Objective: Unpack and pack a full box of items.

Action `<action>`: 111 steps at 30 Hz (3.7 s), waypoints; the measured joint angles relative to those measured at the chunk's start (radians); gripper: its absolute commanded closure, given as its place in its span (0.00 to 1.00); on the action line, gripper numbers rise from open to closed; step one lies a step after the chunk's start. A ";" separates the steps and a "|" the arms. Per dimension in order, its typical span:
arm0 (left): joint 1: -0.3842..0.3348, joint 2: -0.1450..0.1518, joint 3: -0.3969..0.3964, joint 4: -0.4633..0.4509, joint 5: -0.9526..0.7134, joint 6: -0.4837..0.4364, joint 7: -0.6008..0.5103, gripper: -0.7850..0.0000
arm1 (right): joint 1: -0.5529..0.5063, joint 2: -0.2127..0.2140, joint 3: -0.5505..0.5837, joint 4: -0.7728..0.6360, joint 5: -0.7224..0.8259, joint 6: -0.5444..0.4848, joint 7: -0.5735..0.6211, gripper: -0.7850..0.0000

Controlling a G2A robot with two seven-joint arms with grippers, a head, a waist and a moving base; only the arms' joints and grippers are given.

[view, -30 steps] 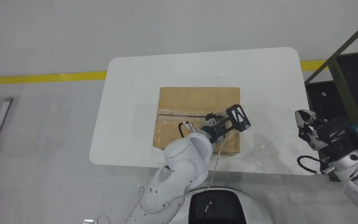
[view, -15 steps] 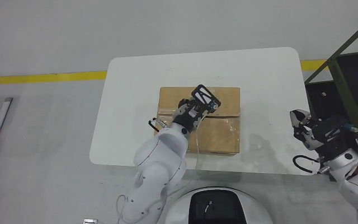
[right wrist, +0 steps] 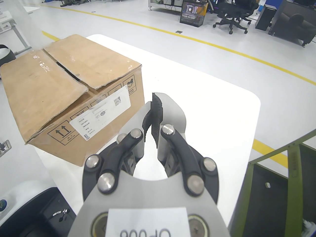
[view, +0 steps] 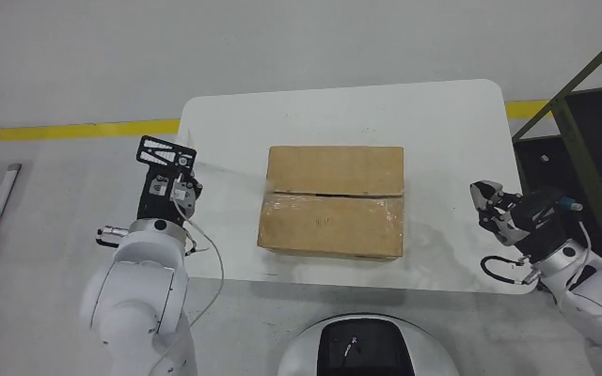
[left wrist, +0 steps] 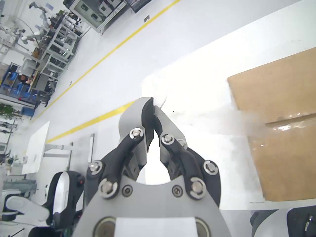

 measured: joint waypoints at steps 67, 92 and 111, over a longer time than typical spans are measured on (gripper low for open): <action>0.019 0.061 -0.253 0.029 -0.533 0.342 0.167 0.00 | 0.201 -0.016 -0.365 0.003 0.046 -0.024 0.208 1.00; -0.093 0.086 0.214 0.078 -0.481 0.138 0.109 0.00 | 0.086 0.001 -0.070 -0.066 0.119 0.035 0.138 1.00; -0.268 0.074 0.668 0.334 -0.055 -0.134 0.017 0.00 | -0.028 0.006 0.058 -0.062 0.130 -0.001 0.108 1.00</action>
